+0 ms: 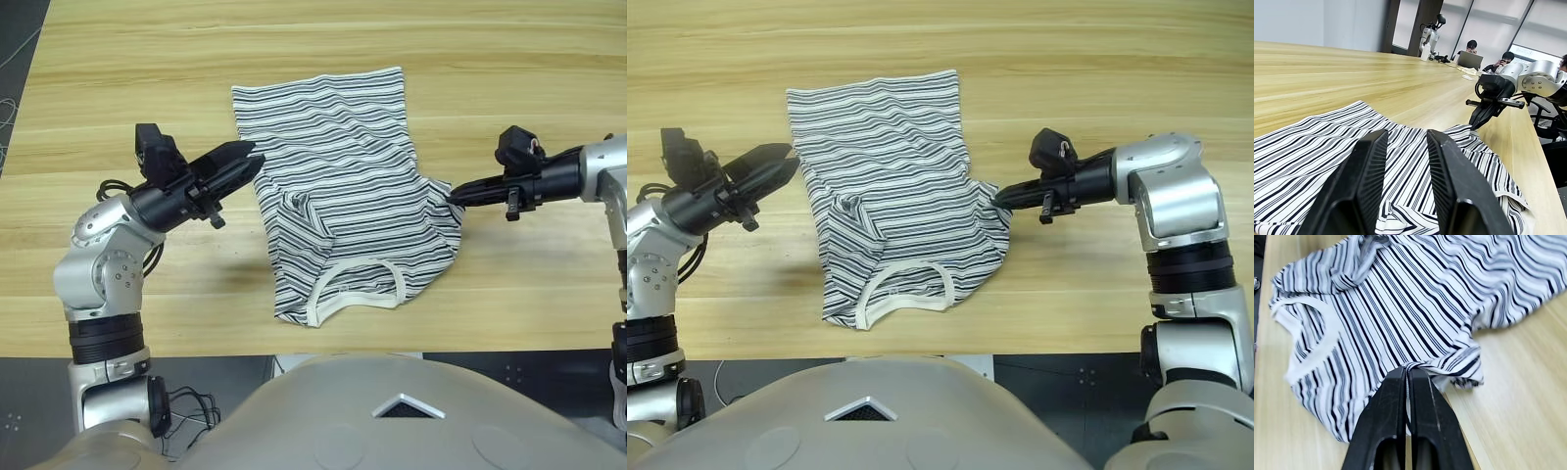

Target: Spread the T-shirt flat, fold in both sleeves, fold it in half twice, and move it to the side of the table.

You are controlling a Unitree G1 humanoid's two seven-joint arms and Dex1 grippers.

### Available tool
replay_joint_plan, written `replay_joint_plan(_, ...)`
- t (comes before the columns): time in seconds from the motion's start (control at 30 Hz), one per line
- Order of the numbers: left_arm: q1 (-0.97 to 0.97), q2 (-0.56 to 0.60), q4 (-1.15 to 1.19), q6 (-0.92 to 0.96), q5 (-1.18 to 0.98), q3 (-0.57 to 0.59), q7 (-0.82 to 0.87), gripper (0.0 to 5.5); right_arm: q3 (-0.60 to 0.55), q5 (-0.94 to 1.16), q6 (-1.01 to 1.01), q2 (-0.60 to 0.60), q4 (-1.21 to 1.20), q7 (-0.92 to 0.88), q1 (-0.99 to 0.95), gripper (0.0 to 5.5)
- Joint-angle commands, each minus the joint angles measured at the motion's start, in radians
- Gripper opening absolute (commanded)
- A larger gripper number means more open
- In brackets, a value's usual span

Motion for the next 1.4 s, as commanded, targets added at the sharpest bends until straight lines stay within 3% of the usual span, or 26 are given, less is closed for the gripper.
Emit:
replay_joint_plan(0.03,-0.011,0.019,-0.003,0.002,0.012,-0.004,-0.003,1.49,0.014,0.022,0.028,-0.005,-0.078,-0.021,0.013,0.13)
replay_joint_plan(0.37,-0.022,0.025,0.003,0.004,0.011,-0.017,-0.011,1.49,0.136,0.037,0.057,0.090,-0.161,-0.072,-0.018,0.13)
replay_joint_plan(0.57,-0.019,0.022,0.006,0.001,0.010,-0.023,-0.013,1.49,0.255,-0.007,0.024,0.204,-0.077,-0.119,-0.053,0.13)
replay_joint_plan(0.8,-0.013,0.022,-0.002,0.003,0.007,-0.025,-0.015,1.49,0.324,-0.059,-0.008,0.254,-0.006,-0.158,-0.053,0.13)
replay_joint_plan(0.97,-0.007,0.022,0.000,0.000,0.008,-0.024,-0.018,1.49,0.328,-0.076,-0.037,0.247,-0.001,-0.158,-0.049,0.85)
replay_joint_plan(1.4,-0.037,0.023,0.017,0.000,0.008,-0.030,-0.031,1.49,0.230,0.070,0.081,0.184,-0.220,-0.102,-0.071,0.85)
